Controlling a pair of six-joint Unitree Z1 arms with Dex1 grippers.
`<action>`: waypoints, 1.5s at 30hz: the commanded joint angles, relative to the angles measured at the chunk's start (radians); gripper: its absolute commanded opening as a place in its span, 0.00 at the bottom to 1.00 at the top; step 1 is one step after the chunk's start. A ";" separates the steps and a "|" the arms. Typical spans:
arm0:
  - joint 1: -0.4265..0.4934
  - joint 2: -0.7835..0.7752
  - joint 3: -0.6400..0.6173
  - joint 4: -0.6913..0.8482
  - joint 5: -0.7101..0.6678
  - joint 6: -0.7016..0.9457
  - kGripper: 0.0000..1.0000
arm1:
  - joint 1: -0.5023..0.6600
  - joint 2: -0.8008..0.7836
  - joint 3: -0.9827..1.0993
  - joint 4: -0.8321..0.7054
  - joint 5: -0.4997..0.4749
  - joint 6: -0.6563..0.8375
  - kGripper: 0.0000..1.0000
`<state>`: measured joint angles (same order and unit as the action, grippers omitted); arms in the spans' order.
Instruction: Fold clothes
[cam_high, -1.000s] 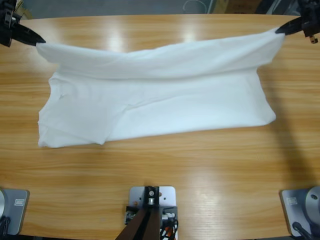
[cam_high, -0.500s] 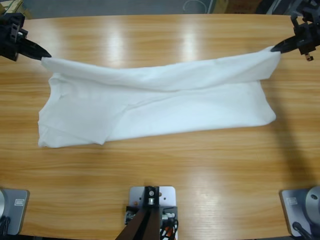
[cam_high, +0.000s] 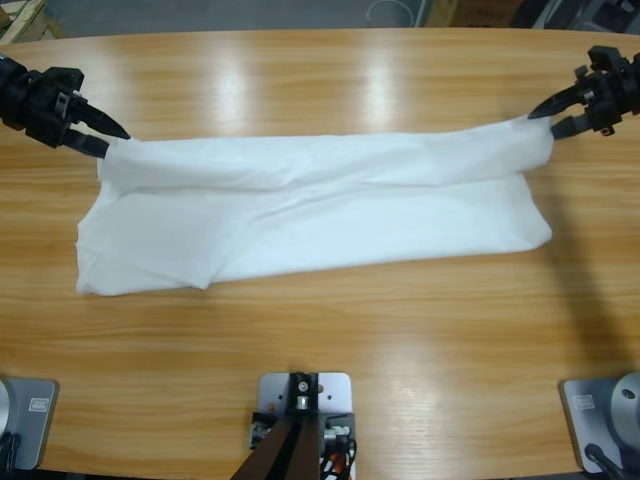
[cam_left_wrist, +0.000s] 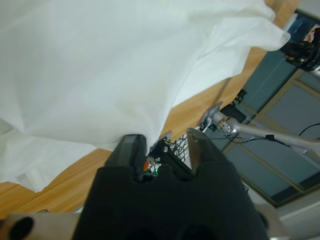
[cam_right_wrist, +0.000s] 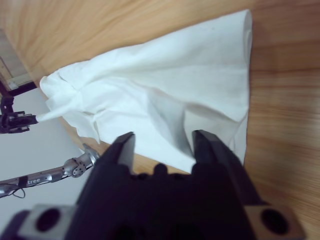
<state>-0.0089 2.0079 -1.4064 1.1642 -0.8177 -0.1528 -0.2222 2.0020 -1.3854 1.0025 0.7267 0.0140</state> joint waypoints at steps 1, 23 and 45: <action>-0.009 0.045 0.111 -0.011 0.042 0.013 0.59 | 0.007 0.013 0.046 0.025 -0.041 0.000 0.97; -0.006 -0.110 0.142 -0.022 0.045 0.024 0.59 | 0.006 -0.072 -0.075 0.042 -0.074 0.055 0.97; -0.048 0.059 -0.012 -0.020 0.041 0.002 0.58 | 0.095 0.240 -0.223 -0.064 -0.025 0.026 0.86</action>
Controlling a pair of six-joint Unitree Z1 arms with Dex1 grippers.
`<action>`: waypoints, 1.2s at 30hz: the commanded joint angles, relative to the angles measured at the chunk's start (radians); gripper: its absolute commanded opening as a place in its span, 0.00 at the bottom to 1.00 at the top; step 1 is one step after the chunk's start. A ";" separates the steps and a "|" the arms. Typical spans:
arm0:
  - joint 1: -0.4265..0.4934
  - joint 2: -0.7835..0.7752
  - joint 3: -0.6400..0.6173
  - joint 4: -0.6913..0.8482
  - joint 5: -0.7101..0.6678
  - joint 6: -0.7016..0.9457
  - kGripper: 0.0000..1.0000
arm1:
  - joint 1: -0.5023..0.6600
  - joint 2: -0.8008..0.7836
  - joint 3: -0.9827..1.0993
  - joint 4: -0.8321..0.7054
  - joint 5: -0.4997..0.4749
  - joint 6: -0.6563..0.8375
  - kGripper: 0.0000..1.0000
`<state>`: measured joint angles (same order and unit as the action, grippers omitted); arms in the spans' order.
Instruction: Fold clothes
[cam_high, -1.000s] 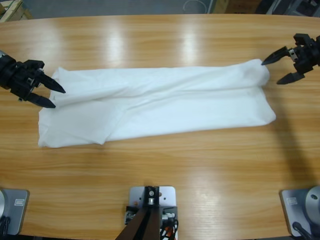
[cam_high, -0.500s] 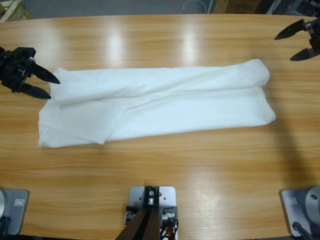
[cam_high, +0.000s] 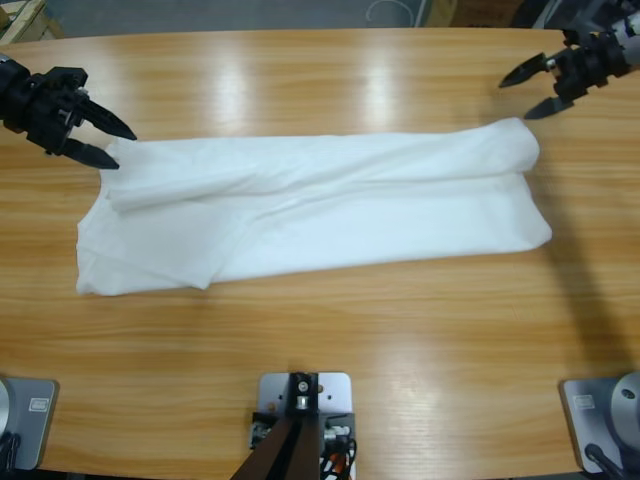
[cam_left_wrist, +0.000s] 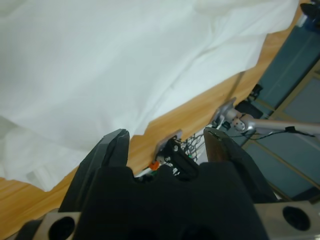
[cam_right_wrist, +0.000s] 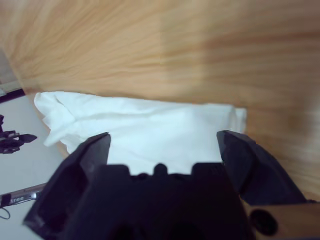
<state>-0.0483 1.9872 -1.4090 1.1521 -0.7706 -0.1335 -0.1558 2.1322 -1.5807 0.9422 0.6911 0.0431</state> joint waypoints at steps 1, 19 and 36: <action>-0.008 0.082 -0.008 -0.008 -0.006 -0.017 0.58 | 0.028 0.114 -0.028 -0.003 0.009 -0.004 0.86; -0.012 0.084 -0.001 -0.006 -0.006 -0.017 0.58 | 0.028 0.090 -0.052 0.013 -0.094 0.006 0.86; -0.015 0.089 0.005 -0.006 -0.007 -0.015 0.58 | 0.028 0.082 0.007 -0.002 -0.090 0.001 0.07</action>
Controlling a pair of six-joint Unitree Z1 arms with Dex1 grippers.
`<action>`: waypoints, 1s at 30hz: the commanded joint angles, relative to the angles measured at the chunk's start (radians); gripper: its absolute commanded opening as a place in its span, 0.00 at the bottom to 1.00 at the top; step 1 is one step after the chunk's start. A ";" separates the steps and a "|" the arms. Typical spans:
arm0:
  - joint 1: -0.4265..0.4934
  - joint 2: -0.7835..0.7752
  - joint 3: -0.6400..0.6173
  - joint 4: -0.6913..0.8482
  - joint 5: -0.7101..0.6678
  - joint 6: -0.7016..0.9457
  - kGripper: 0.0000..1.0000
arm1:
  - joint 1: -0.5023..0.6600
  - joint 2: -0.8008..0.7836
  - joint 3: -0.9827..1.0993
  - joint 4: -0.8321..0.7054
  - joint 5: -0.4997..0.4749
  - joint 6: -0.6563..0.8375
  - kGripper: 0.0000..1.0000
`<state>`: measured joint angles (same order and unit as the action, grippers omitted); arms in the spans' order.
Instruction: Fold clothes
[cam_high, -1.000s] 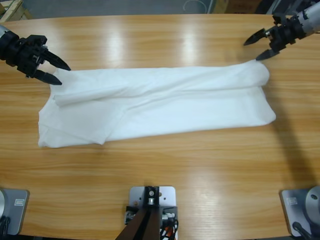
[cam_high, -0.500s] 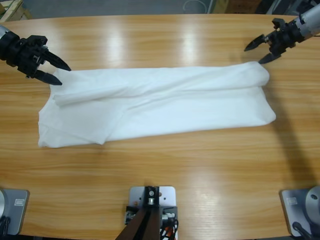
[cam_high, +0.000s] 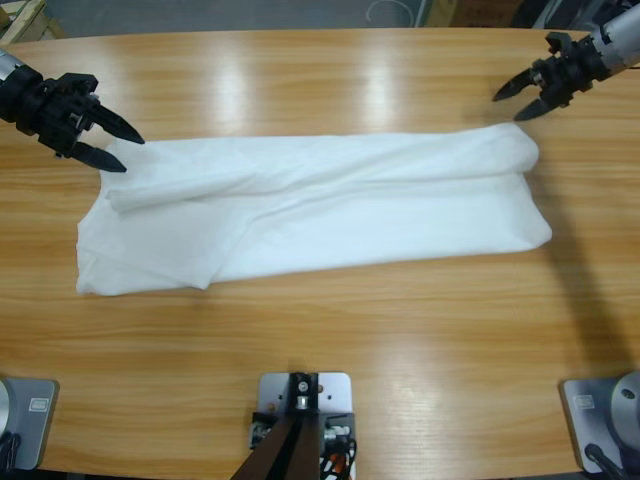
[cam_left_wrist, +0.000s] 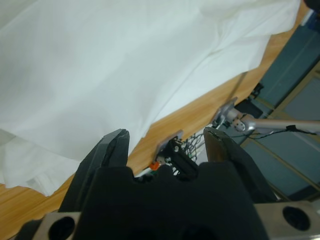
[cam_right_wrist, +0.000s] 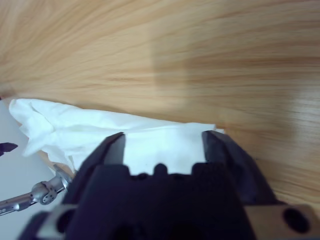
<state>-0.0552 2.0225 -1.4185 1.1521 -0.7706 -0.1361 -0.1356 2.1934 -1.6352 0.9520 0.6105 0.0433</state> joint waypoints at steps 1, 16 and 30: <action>-0.009 0.053 0.015 -0.005 -0.007 -0.013 0.58 | 0.008 0.020 0.067 -0.016 -0.012 0.001 0.07; -0.009 0.051 0.035 -0.005 -0.002 -0.008 0.58 | 0.006 -0.005 0.078 -0.007 -0.068 0.002 0.78; -0.009 0.050 0.035 -0.005 -0.002 -0.007 0.58 | 0.006 0.000 0.084 -0.010 -0.066 -0.004 0.05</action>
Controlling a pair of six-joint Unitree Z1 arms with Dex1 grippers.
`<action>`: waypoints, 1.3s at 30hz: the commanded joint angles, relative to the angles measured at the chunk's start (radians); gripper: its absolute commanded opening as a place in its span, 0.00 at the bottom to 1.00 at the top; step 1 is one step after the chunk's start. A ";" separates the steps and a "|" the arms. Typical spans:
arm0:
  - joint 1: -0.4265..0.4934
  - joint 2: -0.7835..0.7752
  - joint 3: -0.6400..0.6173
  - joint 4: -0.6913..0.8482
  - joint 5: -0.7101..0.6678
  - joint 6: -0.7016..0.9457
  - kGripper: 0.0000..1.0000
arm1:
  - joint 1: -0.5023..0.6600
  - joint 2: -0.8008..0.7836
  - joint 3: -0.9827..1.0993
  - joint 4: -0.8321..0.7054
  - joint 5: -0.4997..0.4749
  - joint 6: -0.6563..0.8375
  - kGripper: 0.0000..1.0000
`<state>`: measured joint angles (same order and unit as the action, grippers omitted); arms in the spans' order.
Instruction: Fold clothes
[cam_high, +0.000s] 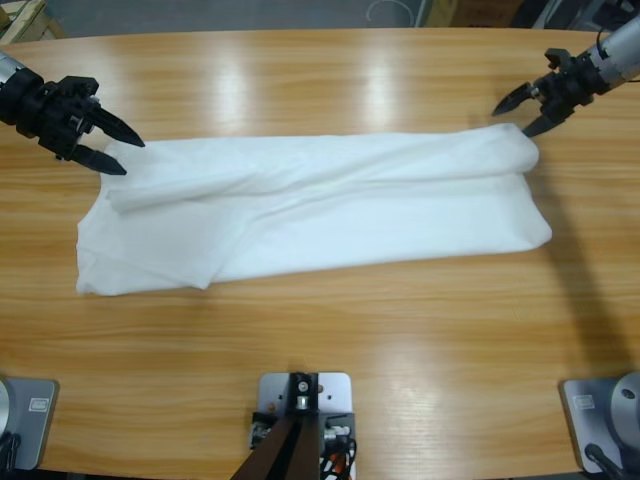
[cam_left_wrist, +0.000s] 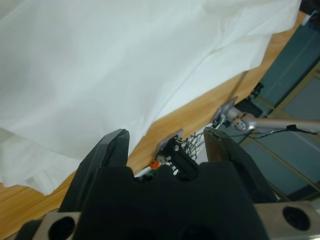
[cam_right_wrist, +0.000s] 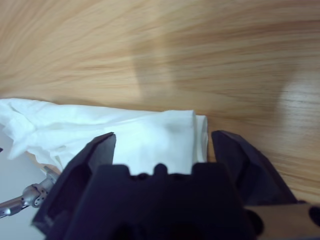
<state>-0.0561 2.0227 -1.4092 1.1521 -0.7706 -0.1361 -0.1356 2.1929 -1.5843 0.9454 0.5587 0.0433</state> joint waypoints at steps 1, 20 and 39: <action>-0.008 0.050 0.026 -0.005 -0.001 -0.007 0.58 | 0.006 0.001 0.035 -0.004 -0.014 -0.010 0.00; -0.018 0.037 0.041 -0.005 -0.004 -0.007 0.58 | 0.007 -0.126 0.121 -0.028 -0.010 -0.014 0.00; -0.002 -0.070 0.161 -0.005 -0.004 0.016 0.58 | 0.034 -0.375 0.480 -0.102 0.000 -0.016 0.00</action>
<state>-0.0639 1.9852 -1.3119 1.1521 -0.7706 -0.1323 -0.1255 1.8921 -1.2456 0.9017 0.5588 0.0402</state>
